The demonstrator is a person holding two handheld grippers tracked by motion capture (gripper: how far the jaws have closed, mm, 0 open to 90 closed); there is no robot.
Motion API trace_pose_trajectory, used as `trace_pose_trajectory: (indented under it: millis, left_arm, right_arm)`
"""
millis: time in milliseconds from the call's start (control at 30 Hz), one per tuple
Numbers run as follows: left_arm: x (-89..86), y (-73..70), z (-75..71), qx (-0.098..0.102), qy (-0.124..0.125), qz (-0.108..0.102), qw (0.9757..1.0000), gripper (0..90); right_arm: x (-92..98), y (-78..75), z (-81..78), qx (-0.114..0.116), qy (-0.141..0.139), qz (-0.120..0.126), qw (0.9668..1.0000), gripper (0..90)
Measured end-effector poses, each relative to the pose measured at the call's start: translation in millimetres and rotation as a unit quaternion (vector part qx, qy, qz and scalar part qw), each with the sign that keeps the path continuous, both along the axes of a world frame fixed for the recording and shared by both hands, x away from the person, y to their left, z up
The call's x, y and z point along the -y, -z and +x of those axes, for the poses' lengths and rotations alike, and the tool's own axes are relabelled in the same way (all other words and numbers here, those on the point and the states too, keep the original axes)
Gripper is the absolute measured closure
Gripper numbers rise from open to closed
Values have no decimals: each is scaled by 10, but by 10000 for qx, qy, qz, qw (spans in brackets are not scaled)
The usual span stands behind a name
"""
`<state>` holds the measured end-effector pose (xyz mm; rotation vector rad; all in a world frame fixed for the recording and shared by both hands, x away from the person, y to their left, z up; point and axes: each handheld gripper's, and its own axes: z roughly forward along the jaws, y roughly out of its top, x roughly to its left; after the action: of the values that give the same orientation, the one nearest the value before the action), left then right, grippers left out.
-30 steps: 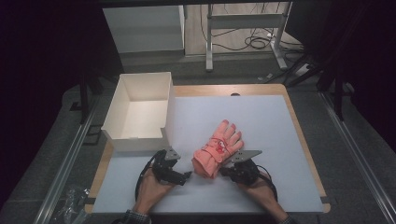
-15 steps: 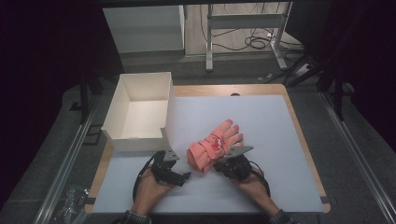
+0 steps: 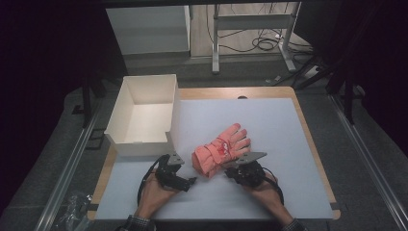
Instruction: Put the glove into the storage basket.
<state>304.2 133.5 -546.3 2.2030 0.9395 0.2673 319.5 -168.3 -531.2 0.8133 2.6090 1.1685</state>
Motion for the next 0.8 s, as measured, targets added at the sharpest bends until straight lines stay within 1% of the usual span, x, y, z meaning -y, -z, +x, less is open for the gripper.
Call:
trace_pose_trajectory:
  millis: [33,67,133,200,267,333,367,533,567,633,700,800]
  left_arm:
    - [4,-14,4,-55,56,-39,10000,18]
    - [9,-25,4,-69,84,-17,9999,17]
    - [31,-61,-2,-45,113,74,9999,14]
    - [43,-104,-4,-46,156,94,9998,10]
    - [48,-174,-6,-12,212,68,9998,7]
    - [55,-219,-6,-11,261,21,9997,5]
    - [59,-245,-6,-5,281,12,9996,4]
    - [90,-356,9,-68,388,14,9992,0]
    - [101,-386,15,-67,403,2,9992,0]
    - [111,-448,34,-52,472,48,9989,0]
    - [128,-514,55,-46,490,28,9988,0]
    - [164,-617,100,-8,545,61,9985,0]
  right_arm:
    - [52,-12,0,25,66,0,10000,775]
    - [107,-24,1,51,136,8,9999,750]
    - [176,-38,3,71,229,9,9997,719]
    - [281,-55,8,107,366,30,9993,660]
    - [366,-64,15,94,461,5,9989,596]
    - [459,-71,21,139,585,-40,9982,529]
    - [489,-70,25,131,629,-36,9979,507]
    - [679,-64,72,183,924,-109,9955,398]
    - [706,-63,82,193,952,-121,9952,382]
    - [779,-65,106,228,1071,-150,9939,352]
    - [839,-68,129,235,1164,-160,9928,320]
    - [927,-71,161,318,1296,-199,9909,270]
